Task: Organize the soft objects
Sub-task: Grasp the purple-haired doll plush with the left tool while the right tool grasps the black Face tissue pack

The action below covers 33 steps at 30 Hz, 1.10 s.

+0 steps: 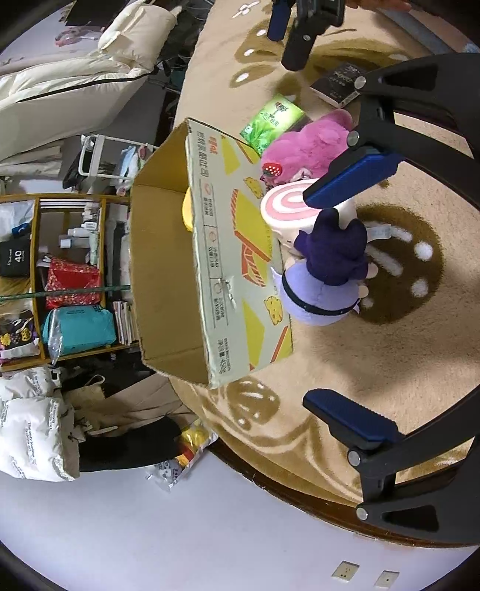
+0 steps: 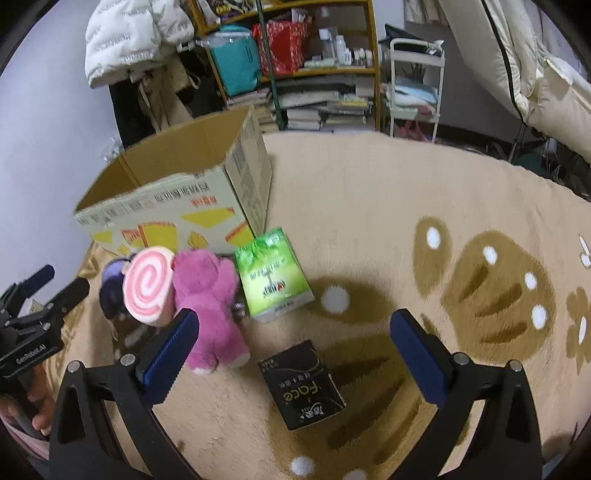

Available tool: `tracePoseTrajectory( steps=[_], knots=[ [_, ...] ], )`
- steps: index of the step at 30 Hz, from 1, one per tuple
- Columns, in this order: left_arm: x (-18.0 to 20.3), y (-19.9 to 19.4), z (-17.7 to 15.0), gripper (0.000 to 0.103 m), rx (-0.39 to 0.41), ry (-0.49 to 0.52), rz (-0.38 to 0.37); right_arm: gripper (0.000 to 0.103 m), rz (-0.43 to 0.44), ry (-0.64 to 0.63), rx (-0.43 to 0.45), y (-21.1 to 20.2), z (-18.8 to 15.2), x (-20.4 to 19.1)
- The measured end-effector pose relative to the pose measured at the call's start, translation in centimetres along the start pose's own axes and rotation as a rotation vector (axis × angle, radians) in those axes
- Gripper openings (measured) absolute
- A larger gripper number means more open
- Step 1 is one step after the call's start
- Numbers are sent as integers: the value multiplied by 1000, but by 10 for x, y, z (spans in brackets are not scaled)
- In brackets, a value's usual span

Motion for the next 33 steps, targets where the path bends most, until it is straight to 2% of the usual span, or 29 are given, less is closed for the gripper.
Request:
tracePoseTrajectory(
  steps=[8,12,21,27,33],
  knots=[
    [4,19,-3,97,-56,7,-3,103,-24,8,-94,26,-5,0],
    [7,27,-5,97,-73,16,-3,98,1,2,-148,37,-10,-1],
    [21,28,-7,97,-65,79,-24,97,-33,1,-212,50,-14,2],
    [26,34,-9,97,-82,109,12,97,-39,3,-242,57,-13,6],
    [16,43,-9,97,-104,83,50,97,-36,3,-282,66,-16,12]
  ],
)
Point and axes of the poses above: each gripper's, at about its wrist camera, not at the fingertips, and y roughly the way its jaws point, x to its right, z to its top, the point moved 4 cm from there along y, roughly the way its jaws point, and after that the axes turned 9 degrees about -x, right-handed, at the moved point
